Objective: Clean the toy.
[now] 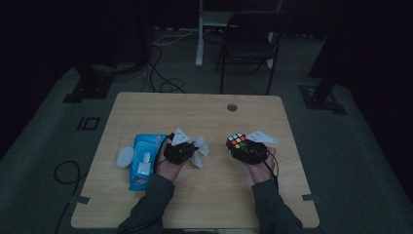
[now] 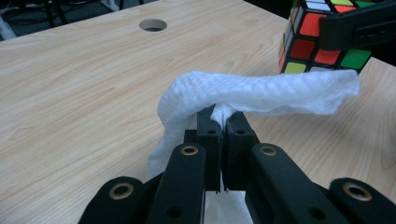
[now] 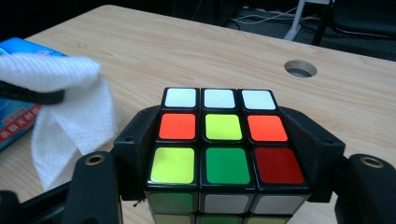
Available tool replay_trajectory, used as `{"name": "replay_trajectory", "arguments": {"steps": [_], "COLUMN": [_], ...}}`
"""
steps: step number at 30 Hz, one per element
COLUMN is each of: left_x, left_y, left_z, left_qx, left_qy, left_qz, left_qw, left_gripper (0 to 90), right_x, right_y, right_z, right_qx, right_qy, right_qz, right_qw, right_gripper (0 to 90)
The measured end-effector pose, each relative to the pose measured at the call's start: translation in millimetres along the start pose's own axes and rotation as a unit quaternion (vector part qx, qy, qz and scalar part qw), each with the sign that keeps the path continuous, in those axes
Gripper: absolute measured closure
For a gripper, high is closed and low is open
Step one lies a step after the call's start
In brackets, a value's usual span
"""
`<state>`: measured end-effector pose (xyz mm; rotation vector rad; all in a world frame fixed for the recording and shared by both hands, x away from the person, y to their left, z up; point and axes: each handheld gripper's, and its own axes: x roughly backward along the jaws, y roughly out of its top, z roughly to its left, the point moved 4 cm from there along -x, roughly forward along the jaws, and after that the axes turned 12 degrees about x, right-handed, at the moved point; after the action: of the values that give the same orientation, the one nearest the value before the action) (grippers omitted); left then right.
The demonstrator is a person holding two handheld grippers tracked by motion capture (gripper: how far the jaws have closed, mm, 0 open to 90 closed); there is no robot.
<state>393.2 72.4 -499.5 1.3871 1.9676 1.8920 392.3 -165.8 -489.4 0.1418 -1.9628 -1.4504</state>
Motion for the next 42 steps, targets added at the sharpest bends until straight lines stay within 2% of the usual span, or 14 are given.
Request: {"name": "replay_trajectory", "arguments": {"steps": [12, 19, 33, 42], "left_x": [1.5, 0.6, -4.9, -5.4], "left_y": [-1.2, -1.9, -7.0, -7.1], "left_z": [7.6, 11.3, 17.8, 19.5], "left_qx": [0.002, 0.006, 0.005, 0.01], "left_qy": [0.011, 0.017, 0.035, 0.035], "left_qz": [0.005, 0.009, 0.023, 0.025], "left_qw": [0.9999, 0.9998, 0.9991, 0.999], "left_gripper": [88.1, 87.6, 87.0, 85.6], "right_x": [-3.1, -8.3, -20.0, -23.4], "right_y": [-16.4, -29.3, -50.5, -51.7], "right_z": [-8.5, -14.3, -19.1, -15.1], "right_qx": [0.01, 0.003, -0.012, -0.006], "right_qy": [-0.019, -0.025, -0.022, -0.015], "right_qz": [0.018, 0.029, 0.043, 0.042], "right_qw": [0.9996, 0.9993, 0.9987, 0.999], "right_gripper": [34.0, 34.0, 33.9, 33.9]}}
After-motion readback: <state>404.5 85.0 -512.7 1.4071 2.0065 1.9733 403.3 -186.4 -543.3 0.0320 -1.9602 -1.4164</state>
